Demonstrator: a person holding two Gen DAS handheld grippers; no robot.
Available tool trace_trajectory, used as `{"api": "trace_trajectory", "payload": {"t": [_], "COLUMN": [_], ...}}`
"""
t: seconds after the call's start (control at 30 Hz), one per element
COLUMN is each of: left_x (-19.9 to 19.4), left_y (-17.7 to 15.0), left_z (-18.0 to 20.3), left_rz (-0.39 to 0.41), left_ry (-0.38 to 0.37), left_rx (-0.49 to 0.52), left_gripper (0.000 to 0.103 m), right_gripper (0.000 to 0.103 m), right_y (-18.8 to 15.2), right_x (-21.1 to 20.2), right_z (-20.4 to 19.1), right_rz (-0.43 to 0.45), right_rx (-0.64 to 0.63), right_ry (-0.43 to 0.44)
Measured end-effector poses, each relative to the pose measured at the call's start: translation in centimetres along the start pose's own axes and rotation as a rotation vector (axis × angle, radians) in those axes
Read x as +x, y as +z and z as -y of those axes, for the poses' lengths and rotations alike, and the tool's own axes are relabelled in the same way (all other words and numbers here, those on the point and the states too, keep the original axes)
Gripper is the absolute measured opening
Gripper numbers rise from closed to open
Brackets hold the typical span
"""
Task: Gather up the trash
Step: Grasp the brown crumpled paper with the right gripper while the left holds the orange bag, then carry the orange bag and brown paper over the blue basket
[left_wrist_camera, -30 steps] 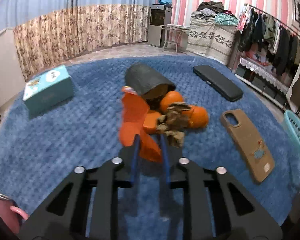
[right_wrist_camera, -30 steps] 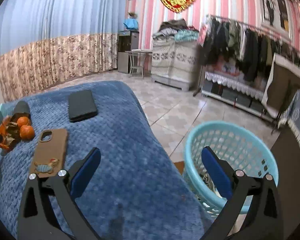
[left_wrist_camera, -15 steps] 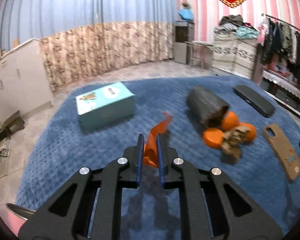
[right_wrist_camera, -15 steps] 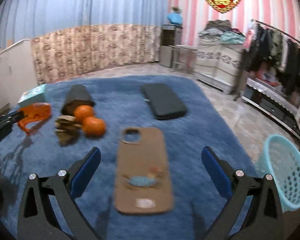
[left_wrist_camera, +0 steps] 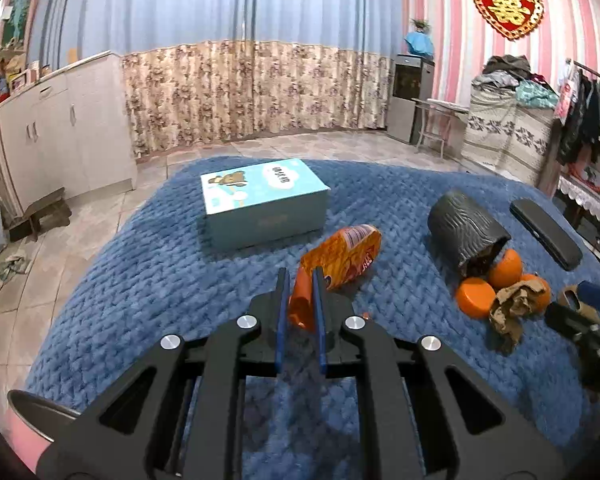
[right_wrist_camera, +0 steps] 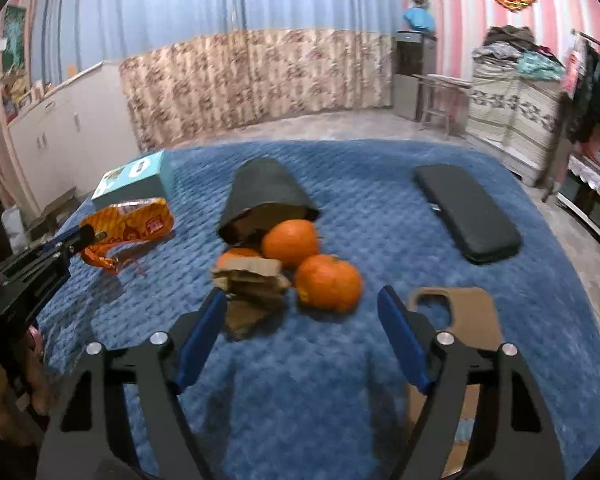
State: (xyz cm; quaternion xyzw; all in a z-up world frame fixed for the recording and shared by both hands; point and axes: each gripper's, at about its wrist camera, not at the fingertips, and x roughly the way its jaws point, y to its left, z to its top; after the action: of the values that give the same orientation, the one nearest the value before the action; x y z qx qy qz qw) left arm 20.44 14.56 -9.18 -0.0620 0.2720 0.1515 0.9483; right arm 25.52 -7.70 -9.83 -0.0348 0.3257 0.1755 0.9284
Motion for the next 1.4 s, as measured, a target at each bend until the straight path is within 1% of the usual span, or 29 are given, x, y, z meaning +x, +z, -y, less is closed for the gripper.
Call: {"api": "trace_trajectory", "payload": {"t": [0.2, 0.23, 0.27, 0.3, 0.33, 0.47, 0.53, 0.63, 0.77, 0.87, 0.97, 1.13, 1.27, 1.4], "left_x": [0.6, 0.7, 0.7, 0.8, 0.8, 0.9, 0.9, 0.9, -0.3, -1.6, -3.4, -5.7, -6.4, -7.3], "left_y": [0.1, 0.1, 0.1, 0.1, 0.0, 0.1, 0.0, 0.0, 0.4, 0.9, 1.5, 2.3, 2.5, 2.5], "left_z": [-0.8, -0.9, -1.0, -1.0, -1.1, -1.0, -1.0, -0.8, 0.0, 1.1, 3.0, 6.0, 8.6, 12.0], "left_rz": [-0.021, -0.023, -0.024, -0.026, -0.028, -0.036, -0.040, -0.039, 0.007, 0.035, 0.070, 0.100, 0.098, 0.103], "left_ry": [0.000, -0.003, -0.004, -0.007, -0.010, -0.021, -0.025, -0.030, -0.018, -0.034, -0.077, -0.158, -0.220, -0.277], "left_rx": [-0.038, -0.042, -0.045, -0.048, -0.049, -0.055, -0.058, -0.048, -0.011, 0.023, 0.069, 0.102, 0.126, 0.158], "left_gripper": [0.010, 0.010, 0.010, 0.010, 0.010, 0.010, 0.010, 0.009, 0.008, 0.008, 0.007, 0.007, 0.007, 0.007], "right_gripper": [0.075, 0.066, 0.051, 0.044, 0.041, 0.038, 0.037, 0.037, 0.037, 0.037, 0.037, 0.037, 0.037, 0.037], "right_y": [0.9, 1.1, 1.2, 1.3, 1.3, 1.3, 1.2, 1.1, 0.7, 0.2, -0.4, -1.8, -2.8, -3.8], "right_x": [1.3, 1.7, 2.0, 2.5, 2.8, 2.2, 1.2, -0.7, -3.2, -5.3, -7.1, -9.8, -11.7, -13.5], "right_z": [-2.3, -2.5, -2.7, -2.9, -2.9, -2.7, -2.5, -1.1, 1.2, 3.6, 6.0, 9.1, 12.1, 15.7], "right_rz": [-0.008, -0.015, -0.025, -0.046, -0.060, -0.035, -0.009, 0.024, 0.052, 0.074, 0.096, 0.124, 0.143, 0.166], "right_rx": [-0.041, -0.051, -0.059, -0.066, -0.066, -0.058, -0.061, -0.049, -0.020, 0.011, 0.056, 0.084, 0.121, 0.169], "right_ry": [0.032, 0.034, 0.039, 0.051, 0.056, 0.079, 0.073, 0.076, 0.059, 0.038, 0.014, -0.046, -0.097, -0.155]}}
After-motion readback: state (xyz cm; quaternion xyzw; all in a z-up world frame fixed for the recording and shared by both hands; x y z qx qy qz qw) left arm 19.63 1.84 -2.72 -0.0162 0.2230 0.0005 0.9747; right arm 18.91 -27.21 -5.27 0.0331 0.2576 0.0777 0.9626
